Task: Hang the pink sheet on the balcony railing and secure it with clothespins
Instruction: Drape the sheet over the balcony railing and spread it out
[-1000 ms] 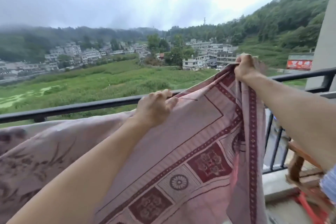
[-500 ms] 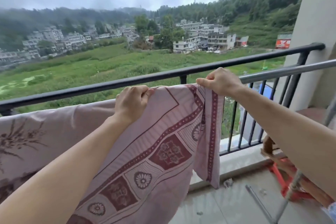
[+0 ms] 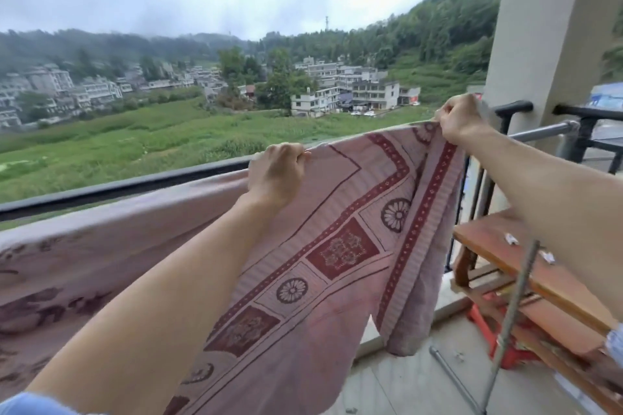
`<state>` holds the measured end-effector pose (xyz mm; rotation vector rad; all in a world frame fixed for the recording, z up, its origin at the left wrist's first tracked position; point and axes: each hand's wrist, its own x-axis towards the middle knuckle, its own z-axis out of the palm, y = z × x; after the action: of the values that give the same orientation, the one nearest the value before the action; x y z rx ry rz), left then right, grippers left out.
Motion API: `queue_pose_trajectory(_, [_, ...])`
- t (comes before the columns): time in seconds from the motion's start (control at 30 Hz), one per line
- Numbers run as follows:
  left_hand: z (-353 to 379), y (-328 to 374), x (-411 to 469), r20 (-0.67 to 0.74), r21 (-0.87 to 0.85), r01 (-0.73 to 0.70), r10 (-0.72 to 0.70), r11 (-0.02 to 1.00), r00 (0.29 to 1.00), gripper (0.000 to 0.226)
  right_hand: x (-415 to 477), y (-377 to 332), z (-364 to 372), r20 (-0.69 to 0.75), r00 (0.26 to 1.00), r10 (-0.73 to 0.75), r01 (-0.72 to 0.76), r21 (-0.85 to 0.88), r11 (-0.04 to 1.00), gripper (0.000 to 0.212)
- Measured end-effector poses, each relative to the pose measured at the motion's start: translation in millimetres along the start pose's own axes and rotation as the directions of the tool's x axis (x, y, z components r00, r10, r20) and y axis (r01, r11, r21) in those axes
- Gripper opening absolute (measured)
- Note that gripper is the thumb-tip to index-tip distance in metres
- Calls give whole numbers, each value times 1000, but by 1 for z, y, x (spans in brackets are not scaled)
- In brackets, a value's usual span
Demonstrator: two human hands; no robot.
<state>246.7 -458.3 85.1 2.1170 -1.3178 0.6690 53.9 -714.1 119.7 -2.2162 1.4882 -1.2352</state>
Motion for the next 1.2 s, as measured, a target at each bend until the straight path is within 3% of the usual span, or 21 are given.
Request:
queue_pose_trajectory(0.1, [14,-14,1,175,61,159,-167,985,970,30,-32,20,10,73,997,20,-22,20,1000,15])
queue_pose_trajectory(0.2, [24,-20,-5,140,25,190,-191,982,971,32,-78,54,33,123,980,158,-187,284,940,32])
queue_pose_trajectory(0.27, [28,-18,-7,101,39,146,-149,989,984,33,-106,70,46,341,912,227,-371,452,811,51])
queue_pose_trajectory(0.37, [28,-21,-16,74,36,96,-98,995,992,32,-121,80,59,537,831,148,-468,529,708,41])
queue_pose_trajectory(0.5, [21,-28,-26,60,35,83,-85,996,995,30,-102,66,53,488,873,0,-352,630,693,22])
queue_pose_trajectory(0.6, [19,-23,-29,79,38,29,-32,999,996,29,-65,47,26,335,939,-71,-214,736,643,35])
queue_pose_trajectory(0.8, [21,18,-5,-66,-15,38,-39,999,997,24,26,38,-20,114,993,38,-117,844,523,37])
queue_pose_trajectory(0.97, [43,102,36,-267,-286,-2,-78,958,961,20,75,91,-53,-2,981,194,-64,942,330,33])
queue_pose_trajectory(1.03, [64,135,44,-229,-323,-8,-70,946,971,21,84,133,-55,21,970,244,-116,916,383,22])
queue_pose_trajectory(1.1, [91,158,41,-131,-315,21,-65,949,989,25,85,181,-49,201,971,130,-239,776,583,20])
queue_pose_trajectory(1.13, [104,164,36,-89,-299,41,-71,953,994,29,84,204,-43,379,925,13,-274,644,714,23])
queue_pose_trajectory(1.2, [121,167,24,-27,-283,88,-100,955,995,36,78,235,-32,738,663,-128,-165,310,936,30])
